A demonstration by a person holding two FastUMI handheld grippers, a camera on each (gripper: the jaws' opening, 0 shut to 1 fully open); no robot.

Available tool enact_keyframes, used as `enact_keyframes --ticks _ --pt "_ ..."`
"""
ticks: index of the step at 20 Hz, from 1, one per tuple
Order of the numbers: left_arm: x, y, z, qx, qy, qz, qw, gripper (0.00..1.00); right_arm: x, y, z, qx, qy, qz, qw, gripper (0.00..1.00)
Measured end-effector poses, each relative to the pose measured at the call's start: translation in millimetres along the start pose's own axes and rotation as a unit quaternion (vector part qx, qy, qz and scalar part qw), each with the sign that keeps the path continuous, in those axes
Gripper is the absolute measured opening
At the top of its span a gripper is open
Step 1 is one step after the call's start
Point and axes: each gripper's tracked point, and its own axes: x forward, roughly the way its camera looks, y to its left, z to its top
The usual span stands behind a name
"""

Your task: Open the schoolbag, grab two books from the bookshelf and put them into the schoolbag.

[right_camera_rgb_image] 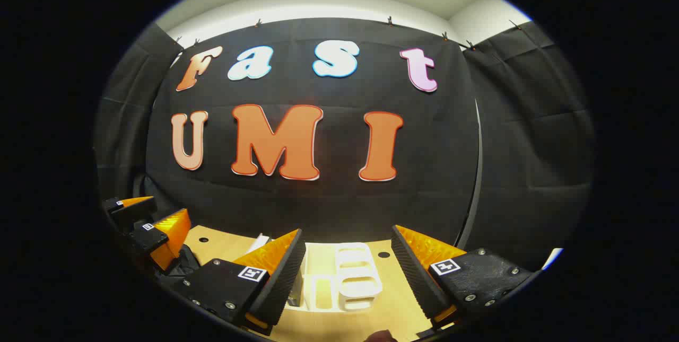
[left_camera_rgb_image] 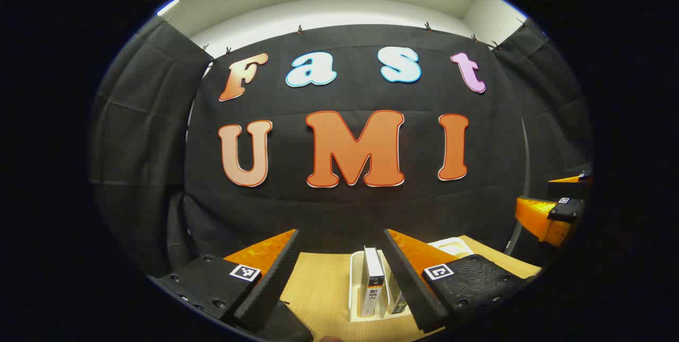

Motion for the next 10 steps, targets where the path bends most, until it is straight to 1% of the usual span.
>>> enact_keyframes --ticks 2,3,4,5,6,7,9,10 --pt "4.0 10.6 5.2 -0.006 -0.008 -0.016 1.0 0.96 -3.1 21.5 1.3 -0.004 -0.002 0.008 1.0 0.96" --pt "5.5 14.6 4.7 -0.005 -0.006 -0.019 1.0 0.98 -4.0 28.7 -2.4 -0.007 0.005 0.012 1.0 0.96" --pt "6.1 16.8 1.0 -0.003 -0.002 -0.019 1.0 0.96 -5.0 33.4 -4.8 -0.01 0.01 0.017 1.0 0.96" --pt "6.7 17.8 -0.8 -0.001 -0.002 -0.017 1.0 0.96 -4.4 36.3 -7.2 -0.01 0.015 0.021 1.0 1.0" --pt "7.8 16.9 -2.1 0.0 0.001 -0.015 1.0 0.98 -3.0 36.7 -8.8 -0.009 0.017 0.026 0.999 0.96" --pt "7.0 15.4 -3.7 -0.004 0.001 -0.012 1.0 0.96 -0.6 36.5 -10.7 -0.006 0.02 0.031 0.999 0.96" --pt "1.8 12.6 -11.1 -0.016 0.005 0.001 1.0 0.98 3.6 35.0 -14.8 -0.003 0.023 0.044 0.999 0.96" --pt "0.6 8.4 -14.1 -0.02 0.006 0.003 1.0 0.96 4.1 32.4 -15.8 -0.002 0.02 0.049 0.999 0.96"
